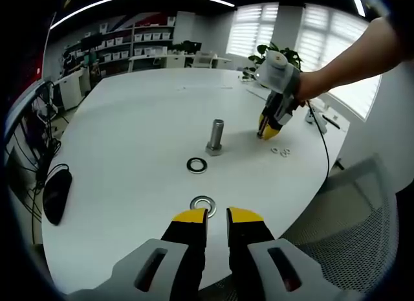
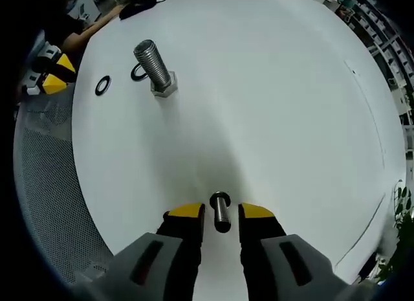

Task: Place the washer onto the threaded stud by aligning its center hole with the stud, sliding it down to the base, and recovering from edge contact or off-axis alignment until the washer reaches the visible bottom stop.

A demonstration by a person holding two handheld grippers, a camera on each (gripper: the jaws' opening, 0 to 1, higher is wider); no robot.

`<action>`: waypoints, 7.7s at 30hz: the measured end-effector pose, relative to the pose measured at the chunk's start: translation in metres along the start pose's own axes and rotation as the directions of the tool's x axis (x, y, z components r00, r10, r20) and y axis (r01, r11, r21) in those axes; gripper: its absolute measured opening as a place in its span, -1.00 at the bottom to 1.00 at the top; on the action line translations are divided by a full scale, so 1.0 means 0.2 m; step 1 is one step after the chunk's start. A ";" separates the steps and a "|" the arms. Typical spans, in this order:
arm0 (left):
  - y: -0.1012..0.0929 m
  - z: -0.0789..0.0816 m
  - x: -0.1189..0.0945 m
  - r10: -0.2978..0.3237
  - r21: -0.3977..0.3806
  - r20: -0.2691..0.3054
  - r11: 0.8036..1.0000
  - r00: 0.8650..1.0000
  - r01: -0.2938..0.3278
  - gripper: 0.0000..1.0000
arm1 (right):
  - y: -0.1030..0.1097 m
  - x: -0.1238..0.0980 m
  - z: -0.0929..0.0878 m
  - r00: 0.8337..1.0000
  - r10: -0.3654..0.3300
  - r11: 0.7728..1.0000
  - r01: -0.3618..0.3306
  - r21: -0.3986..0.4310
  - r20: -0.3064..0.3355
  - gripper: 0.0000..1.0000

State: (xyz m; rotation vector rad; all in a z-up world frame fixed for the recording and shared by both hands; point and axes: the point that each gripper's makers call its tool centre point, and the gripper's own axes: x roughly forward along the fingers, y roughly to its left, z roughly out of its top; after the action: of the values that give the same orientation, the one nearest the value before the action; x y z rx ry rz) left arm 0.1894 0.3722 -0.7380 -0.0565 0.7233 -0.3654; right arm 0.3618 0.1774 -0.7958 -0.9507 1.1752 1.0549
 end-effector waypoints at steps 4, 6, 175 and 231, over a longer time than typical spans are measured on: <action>0.00 0.00 0.00 0.001 -0.001 -0.001 1.000 1.000 -0.001 -0.81 | 0.00 -0.01 -0.03 1.000 -0.005 1.000 0.005 0.007 0.000 -0.50; 0.00 0.00 0.00 0.001 -0.001 -0.001 1.000 1.000 -0.001 -0.81 | 0.00 -0.02 -0.05 1.000 -0.006 1.000 0.006 0.011 0.002 -0.50; -0.02 -0.07 0.03 -0.022 -0.018 -0.086 1.000 0.996 0.021 -0.80 | 0.24 -0.02 -0.26 1.000 0.028 0.996 -0.027 0.083 -0.008 -0.74; 0.00 -0.07 0.02 -0.017 -0.009 -0.074 1.000 0.997 0.016 -0.81 | 0.02 -0.36 0.13 0.991 -0.036 0.999 0.037 -0.005 0.131 -0.73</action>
State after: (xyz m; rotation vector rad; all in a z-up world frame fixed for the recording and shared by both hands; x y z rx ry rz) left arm 0.1839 0.3709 -0.7508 -0.0569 0.7979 -0.3820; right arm 0.3590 0.1936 -0.7207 -0.8919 1.0432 1.0762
